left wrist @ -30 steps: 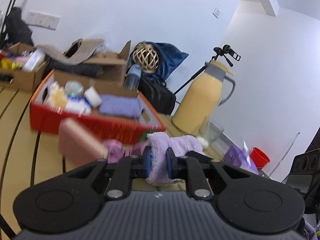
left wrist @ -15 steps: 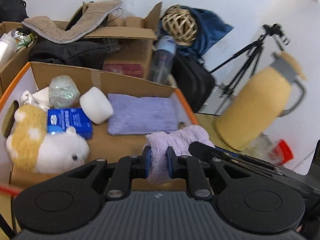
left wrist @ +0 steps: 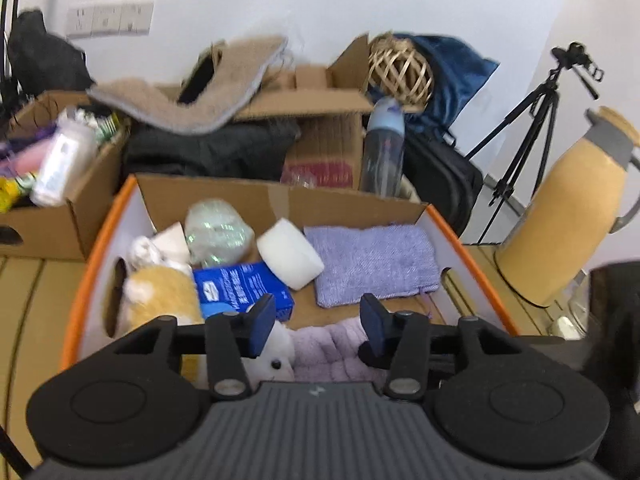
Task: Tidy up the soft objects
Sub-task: 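Carry the lavender towel into the box and open both grippers, then move both grippers back over the table items, then grasp the pink sponge block with both grippers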
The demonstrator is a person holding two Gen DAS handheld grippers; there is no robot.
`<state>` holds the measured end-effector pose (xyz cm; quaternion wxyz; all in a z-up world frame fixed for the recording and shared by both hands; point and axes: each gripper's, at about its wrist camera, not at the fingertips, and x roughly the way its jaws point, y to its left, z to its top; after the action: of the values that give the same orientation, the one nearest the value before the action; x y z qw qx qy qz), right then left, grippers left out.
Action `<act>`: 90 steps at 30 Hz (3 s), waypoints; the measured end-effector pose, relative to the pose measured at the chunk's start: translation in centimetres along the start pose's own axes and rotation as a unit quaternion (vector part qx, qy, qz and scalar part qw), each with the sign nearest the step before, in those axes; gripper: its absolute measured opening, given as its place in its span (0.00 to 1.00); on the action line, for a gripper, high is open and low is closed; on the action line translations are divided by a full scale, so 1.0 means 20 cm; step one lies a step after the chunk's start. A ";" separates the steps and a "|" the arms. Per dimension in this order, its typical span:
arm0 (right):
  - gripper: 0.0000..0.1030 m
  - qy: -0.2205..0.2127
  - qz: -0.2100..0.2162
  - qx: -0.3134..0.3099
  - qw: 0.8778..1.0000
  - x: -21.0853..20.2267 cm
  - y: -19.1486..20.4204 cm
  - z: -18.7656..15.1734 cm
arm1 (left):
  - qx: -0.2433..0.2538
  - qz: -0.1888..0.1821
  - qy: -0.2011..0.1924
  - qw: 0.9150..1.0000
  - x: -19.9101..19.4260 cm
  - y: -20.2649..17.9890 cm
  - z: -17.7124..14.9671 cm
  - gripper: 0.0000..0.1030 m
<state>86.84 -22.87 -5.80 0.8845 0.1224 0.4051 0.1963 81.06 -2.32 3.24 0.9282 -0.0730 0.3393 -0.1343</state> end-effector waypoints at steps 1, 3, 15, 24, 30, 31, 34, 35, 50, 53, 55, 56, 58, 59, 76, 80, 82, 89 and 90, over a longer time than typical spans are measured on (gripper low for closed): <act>0.37 0.008 0.001 0.009 1.000 -0.03 -0.02 0.01 | 0.006 0.000 -0.004 1.000 -0.04 -0.01 0.00 0.49; 0.45 0.005 -0.009 0.006 1.000 -0.06 -0.01 0.02 | 0.018 0.012 -0.018 1.000 -0.13 -0.02 0.00 0.50; 0.57 -0.147 -0.050 -0.093 0.983 -1.15 0.26 -0.28 | 0.072 0.053 -0.149 0.985 -1.12 -0.08 -0.45 0.73; 0.60 -0.168 -0.010 -0.123 0.978 -1.56 0.48 -0.92 | 0.070 0.067 -0.199 0.975 -1.67 -0.15 -1.06 0.81; 0.66 -0.195 -0.035 -0.088 0.976 -1.76 0.56 -1.52 | 0.046 0.090 -0.197 0.975 -1.90 -0.16 -1.46 0.84; 0.66 -0.193 -0.037 -0.085 0.977 -1.78 0.55 -1.58 | 0.041 0.087 -0.192 0.977 -1.93 -0.15 -1.50 0.84; 0.66 -0.176 -0.044 -0.069 0.981 -1.81 0.51 -1.70 | 0.034 0.090 -0.190 0.977 -1.97 -0.13 -1.54 0.84; 0.66 -0.172 -0.051 -0.069 0.981 -1.81 0.51 -1.73 | 0.032 0.092 -0.192 0.976 -1.98 -0.13 -1.54 0.84; 0.60 -0.151 0.028 0.021 0.988 -1.37 0.44 -1.40 | 0.013 0.038 -0.155 0.987 -1.36 0.04 -1.06 0.80; 0.56 -0.143 0.044 0.045 0.988 -1.18 0.42 -1.23 | 0.018 0.028 -0.145 0.989 -1.12 0.07 -0.85 0.80; 0.53 -0.139 0.050 0.057 0.987 -1.04 0.41 -1.11 | 0.025 0.021 -0.132 0.991 -0.94 0.09 -0.73 0.79; 0.53 -0.139 0.050 0.057 0.987 -1.04 0.41 -1.11 | 0.024 0.014 -0.124 0.992 -0.86 0.10 -0.69 0.78; 0.51 -0.137 0.055 0.076 0.986 -0.86 0.39 -0.96 | 0.007 0.005 -0.109 0.994 -0.69 0.14 -0.60 0.73; 0.51 -0.136 0.061 0.080 0.986 -0.80 0.39 -0.91 | -0.005 -0.003 -0.102 0.995 -0.61 0.16 -0.55 0.72; 0.35 -0.106 0.107 0.027 0.988 -0.73 0.40 -1.02 | -0.117 -0.108 -0.051 0.986 -0.89 0.30 -1.02 0.32; 0.52 -0.115 0.097 0.022 0.988 -0.83 0.39 -1.08 | -0.139 -0.104 -0.049 0.984 -0.94 0.32 -1.08 0.38; 0.51 -0.107 0.092 0.040 0.989 -0.80 0.36 -1.08 | -0.138 -0.096 -0.048 0.985 -0.92 0.31 -1.08 0.38; 0.42 -0.089 0.100 0.064 0.989 -0.71 0.35 -1.12 | -0.154 -0.087 -0.036 0.984 -0.83 0.32 -1.08 0.38; 0.42 -0.089 0.102 0.068 0.988 -0.71 0.34 -1.12 | -0.154 -0.088 -0.037 0.984 -0.82 0.32 -1.07 0.38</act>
<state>59.67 -21.77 -8.09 0.8821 0.2399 0.3224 0.2459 56.32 7.82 -4.46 0.9023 -0.2493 0.3139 -0.1585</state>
